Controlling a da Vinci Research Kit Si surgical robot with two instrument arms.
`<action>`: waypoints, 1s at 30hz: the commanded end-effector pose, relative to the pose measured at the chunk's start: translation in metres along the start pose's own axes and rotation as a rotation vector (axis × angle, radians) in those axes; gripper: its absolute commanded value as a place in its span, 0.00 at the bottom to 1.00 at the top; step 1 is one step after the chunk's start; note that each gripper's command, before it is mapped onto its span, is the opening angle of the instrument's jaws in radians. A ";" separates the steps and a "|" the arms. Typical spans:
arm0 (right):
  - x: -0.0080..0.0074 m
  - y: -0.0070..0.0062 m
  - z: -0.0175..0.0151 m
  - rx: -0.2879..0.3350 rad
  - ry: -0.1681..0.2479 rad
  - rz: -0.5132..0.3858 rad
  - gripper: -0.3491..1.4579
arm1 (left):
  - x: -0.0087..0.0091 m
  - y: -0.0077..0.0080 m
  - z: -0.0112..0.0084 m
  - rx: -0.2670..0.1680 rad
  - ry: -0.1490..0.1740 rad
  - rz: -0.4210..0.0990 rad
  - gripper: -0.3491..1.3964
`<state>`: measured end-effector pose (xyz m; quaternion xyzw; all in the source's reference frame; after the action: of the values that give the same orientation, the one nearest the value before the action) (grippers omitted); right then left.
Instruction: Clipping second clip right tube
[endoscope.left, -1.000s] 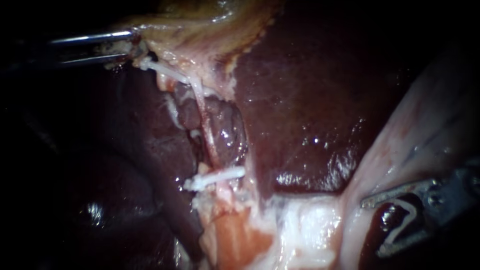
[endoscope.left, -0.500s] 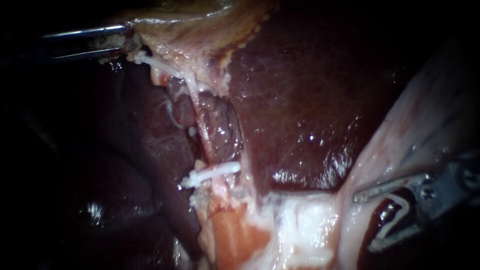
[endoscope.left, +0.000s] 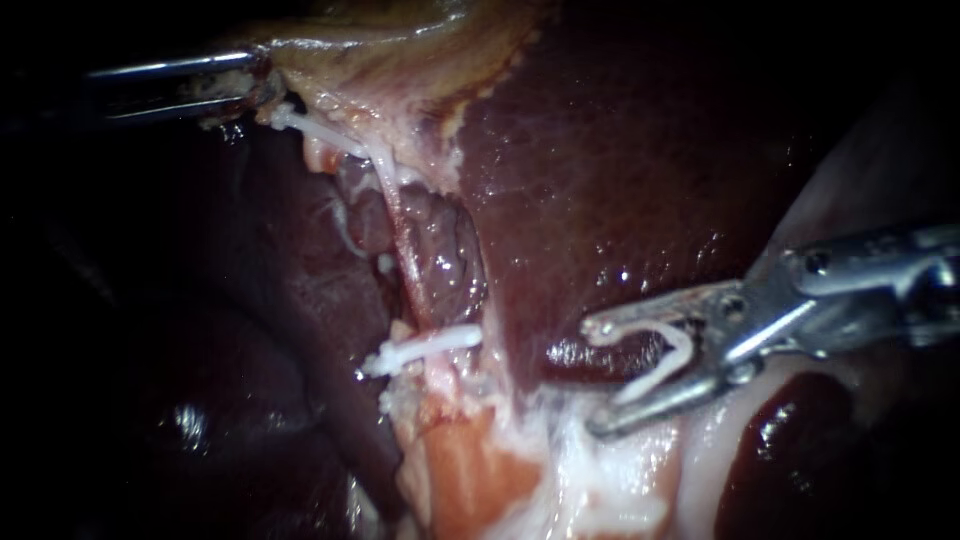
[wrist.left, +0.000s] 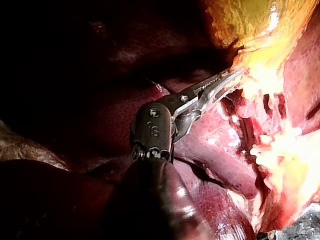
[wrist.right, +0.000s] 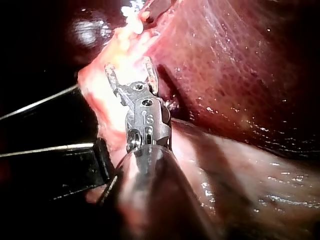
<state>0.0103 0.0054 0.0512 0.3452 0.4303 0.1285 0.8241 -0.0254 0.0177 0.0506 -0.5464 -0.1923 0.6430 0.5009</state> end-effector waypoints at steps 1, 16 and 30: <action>0.0002 0.0003 0.0004 -0.004 0.009 0.011 0.46 | 0.0000 0.0000 0.0000 -0.001 0.000 0.000 0.00; 0.0019 0.0043 0.0084 -0.033 0.086 0.120 0.46 | -0.0001 0.0001 0.0001 -0.002 -0.001 0.000 0.00; 0.0031 0.0055 0.0119 -0.005 0.201 0.197 0.46 | -0.0001 0.0001 0.0002 -0.002 -0.001 0.000 0.00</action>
<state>0.0224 0.0055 0.0579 0.3689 0.4760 0.2441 0.7601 -0.0257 0.0176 0.0506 -0.5468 -0.1933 0.6430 0.5003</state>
